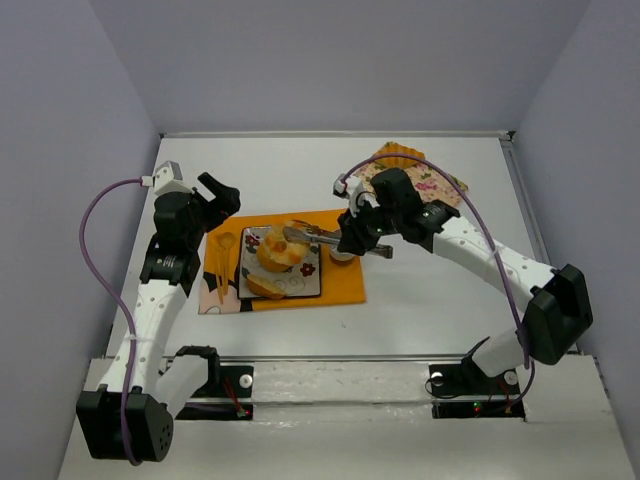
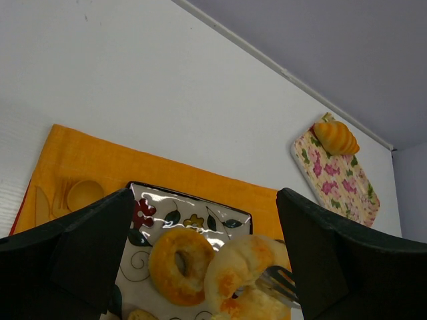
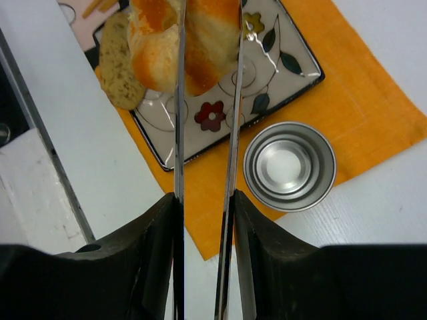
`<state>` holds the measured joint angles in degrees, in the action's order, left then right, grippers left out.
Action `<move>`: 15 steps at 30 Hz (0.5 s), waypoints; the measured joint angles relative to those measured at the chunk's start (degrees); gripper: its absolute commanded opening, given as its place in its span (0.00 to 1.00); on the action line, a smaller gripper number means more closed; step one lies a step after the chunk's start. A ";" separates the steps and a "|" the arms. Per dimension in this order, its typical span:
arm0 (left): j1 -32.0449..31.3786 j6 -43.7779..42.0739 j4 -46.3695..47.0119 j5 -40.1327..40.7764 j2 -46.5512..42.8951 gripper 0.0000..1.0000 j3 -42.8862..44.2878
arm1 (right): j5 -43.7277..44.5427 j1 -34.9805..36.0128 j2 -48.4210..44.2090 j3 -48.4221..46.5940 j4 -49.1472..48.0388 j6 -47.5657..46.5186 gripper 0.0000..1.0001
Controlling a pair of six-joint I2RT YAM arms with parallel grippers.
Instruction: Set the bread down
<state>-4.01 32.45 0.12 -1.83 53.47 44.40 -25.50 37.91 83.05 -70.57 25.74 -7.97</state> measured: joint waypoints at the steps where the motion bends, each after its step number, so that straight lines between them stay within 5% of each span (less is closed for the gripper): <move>1: 0.00 -0.02 0.00 0.00 0.00 0.99 0.00 | 0.13 0.00 1.14 0.00 0.55 -0.66 0.37; 7: 0.00 -0.02 0.02 0.00 0.00 0.99 0.00 | -0.26 0.07 3.67 0.98 3.61 -5.55 0.44; 15: 0.00 -0.02 0.04 -0.04 0.02 0.99 0.00 | -1.75 0.81 3.65 2.16 5.14 -10.62 0.65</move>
<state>-4.01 32.42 0.16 -1.87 53.49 44.40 -27.24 38.72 86.70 -68.40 30.87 -18.59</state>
